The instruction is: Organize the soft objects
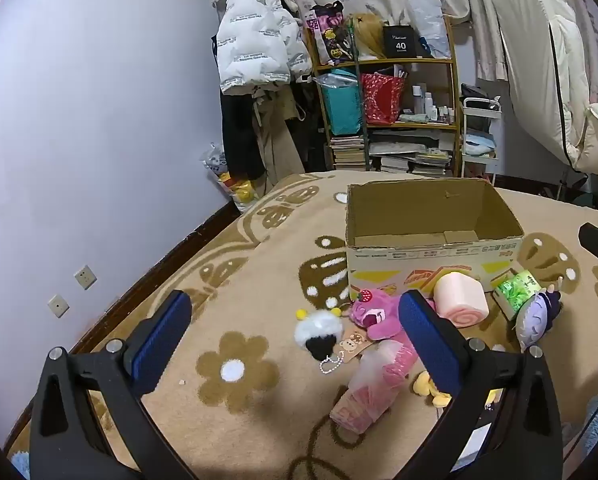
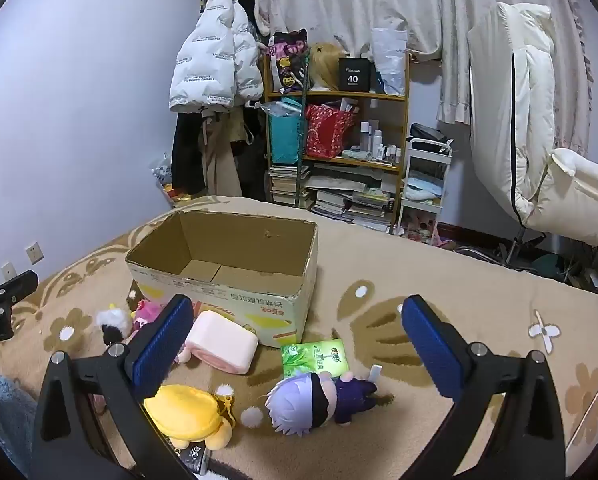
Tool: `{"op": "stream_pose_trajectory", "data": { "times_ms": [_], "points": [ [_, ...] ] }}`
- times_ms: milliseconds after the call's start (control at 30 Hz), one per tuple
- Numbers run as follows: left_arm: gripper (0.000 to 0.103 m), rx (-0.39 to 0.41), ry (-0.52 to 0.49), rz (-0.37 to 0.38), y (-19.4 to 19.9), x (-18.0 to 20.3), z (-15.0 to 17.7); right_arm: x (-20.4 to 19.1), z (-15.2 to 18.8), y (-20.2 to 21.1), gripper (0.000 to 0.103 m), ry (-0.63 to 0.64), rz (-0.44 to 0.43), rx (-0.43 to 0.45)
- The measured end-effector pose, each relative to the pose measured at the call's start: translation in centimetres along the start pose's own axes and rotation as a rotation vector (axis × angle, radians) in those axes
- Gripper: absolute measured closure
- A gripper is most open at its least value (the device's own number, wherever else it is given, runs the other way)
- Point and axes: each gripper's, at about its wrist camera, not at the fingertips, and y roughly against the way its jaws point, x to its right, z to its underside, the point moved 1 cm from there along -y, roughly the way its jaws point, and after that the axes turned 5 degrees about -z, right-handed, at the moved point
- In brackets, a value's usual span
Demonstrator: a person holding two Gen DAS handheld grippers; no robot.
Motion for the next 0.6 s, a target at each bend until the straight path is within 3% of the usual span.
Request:
{"op": "stream_pose_trajectory", "data": {
  "times_ms": [600],
  "points": [
    [0.001, -0.004, 0.000, -0.001, 0.05, -0.03, -0.02, -0.06, -0.08, 0.07, 0.000, 0.006, 0.006, 0.004]
  ]
}}
